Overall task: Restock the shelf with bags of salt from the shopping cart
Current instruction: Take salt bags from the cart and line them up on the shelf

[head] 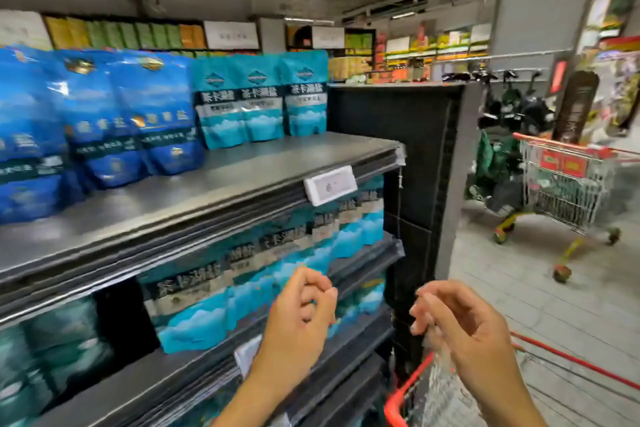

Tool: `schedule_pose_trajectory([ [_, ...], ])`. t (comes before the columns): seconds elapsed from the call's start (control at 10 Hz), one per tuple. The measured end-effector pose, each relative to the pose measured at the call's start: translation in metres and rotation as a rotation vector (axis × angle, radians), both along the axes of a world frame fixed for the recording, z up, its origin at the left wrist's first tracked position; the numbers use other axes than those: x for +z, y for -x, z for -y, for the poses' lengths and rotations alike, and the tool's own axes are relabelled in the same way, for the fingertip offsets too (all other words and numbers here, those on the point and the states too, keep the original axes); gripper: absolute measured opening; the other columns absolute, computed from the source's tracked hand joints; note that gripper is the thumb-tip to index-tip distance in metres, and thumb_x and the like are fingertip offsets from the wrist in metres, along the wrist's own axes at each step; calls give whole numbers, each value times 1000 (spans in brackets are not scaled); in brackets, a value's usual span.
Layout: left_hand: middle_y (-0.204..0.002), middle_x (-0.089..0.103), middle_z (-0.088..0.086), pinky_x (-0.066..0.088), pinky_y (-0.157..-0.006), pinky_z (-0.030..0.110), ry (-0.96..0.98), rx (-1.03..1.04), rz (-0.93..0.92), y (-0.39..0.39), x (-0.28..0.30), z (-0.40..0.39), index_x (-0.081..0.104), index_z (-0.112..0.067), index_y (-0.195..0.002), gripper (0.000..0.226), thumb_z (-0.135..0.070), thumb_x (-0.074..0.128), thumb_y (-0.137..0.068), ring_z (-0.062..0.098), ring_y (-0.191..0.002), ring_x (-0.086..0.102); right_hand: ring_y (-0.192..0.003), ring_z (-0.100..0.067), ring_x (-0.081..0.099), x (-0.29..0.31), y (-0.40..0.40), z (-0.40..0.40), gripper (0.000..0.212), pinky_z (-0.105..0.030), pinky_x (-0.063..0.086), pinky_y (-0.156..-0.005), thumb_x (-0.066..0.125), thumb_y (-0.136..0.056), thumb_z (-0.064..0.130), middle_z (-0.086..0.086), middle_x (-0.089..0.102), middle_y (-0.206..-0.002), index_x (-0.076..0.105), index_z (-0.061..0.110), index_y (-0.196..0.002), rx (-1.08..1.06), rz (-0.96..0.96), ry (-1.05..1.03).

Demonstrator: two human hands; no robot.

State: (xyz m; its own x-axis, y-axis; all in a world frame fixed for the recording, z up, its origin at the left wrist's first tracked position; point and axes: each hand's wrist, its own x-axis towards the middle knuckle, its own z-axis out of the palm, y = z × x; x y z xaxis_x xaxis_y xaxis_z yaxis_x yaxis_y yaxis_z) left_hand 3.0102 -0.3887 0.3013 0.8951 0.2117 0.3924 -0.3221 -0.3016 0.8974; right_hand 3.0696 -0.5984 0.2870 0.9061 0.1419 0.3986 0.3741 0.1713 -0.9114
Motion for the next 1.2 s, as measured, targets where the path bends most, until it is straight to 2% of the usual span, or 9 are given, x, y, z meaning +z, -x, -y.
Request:
schedule_pose_trajectory([
  [0.3,-67,54,-4,34,-51,12,-171,-361,-470,-98,-151,200,52,-19,-78,30,7,49,-92,-1,-50,46,-46,-6,59,-146,-24,226,15,-18,45,-40,56,-95,1,-6,65,-65,62,10,-85,-536,-408,56],
  [0.5,-86,57,-5,54,-74,30,-372,-533,-802,-139,-257,337,47,-31,-75,26,-21,52,-99,13,-75,57,-58,-23,62,-288,-34,343,17,-25,47,-50,53,-98,1,-18,64,-70,60,3,-82,-716,-816,246],
  [0.6,-97,54,5,50,-89,39,-621,-546,-935,-163,-357,380,46,-30,-88,13,-23,50,-98,19,-91,56,-69,-24,58,-360,-23,381,24,-29,36,-57,56,-95,7,-10,58,-64,58,7,-71,-730,-1012,441],
  [0.7,-95,59,16,44,-86,37,-665,-547,-1067,-180,-437,395,55,-17,-80,24,-23,44,-100,24,-95,56,-72,-23,51,-428,-6,397,23,-32,32,-62,55,-96,12,-14,54,-70,53,7,-73,-682,-1200,540],
  [0.8,-67,47,-4,41,-69,29,-823,-475,-1172,-192,-507,406,42,-26,-62,36,-26,48,-98,18,-75,51,-79,-20,49,-493,0,398,21,-28,29,-65,57,-95,7,-8,51,-74,47,13,-77,-630,-1291,513],
  [0.9,-64,34,-3,35,-66,29,-802,-409,-1254,-200,-574,407,42,-19,-69,31,-22,44,-100,21,-83,53,-79,-22,49,-551,-6,394,25,-30,34,-69,58,-94,10,-6,49,-75,42,17,-76,-634,-1376,476],
  [1.0,-70,49,5,45,-70,36,-769,-376,-1325,-205,-630,408,49,-12,-85,20,-28,49,-98,25,-76,59,-63,-19,48,-608,-24,393,29,-31,34,-65,60,-92,11,-4,47,-69,40,14,-71,-618,-1384,498],
  [1.1,-85,61,14,49,-75,45,-712,-342,-1315,-217,-680,409,51,-8,-94,31,-39,55,-96,34,-81,65,-101,-31,59,-659,-44,394,31,-42,48,-87,65,-93,23,-20,59,-112,55,-1,-111,-574,-1401,544],
  [1.2,-116,59,28,51,-91,53,-617,-283,-1290,-230,-715,414,51,4,-118,60,-47,62,-88,43,-106,61,-135,-39,41,-700,-56,395,91,-50,42,-106,73,-86,41,-24,37,-150,24,-4,-147,-650,-1455,613],
])
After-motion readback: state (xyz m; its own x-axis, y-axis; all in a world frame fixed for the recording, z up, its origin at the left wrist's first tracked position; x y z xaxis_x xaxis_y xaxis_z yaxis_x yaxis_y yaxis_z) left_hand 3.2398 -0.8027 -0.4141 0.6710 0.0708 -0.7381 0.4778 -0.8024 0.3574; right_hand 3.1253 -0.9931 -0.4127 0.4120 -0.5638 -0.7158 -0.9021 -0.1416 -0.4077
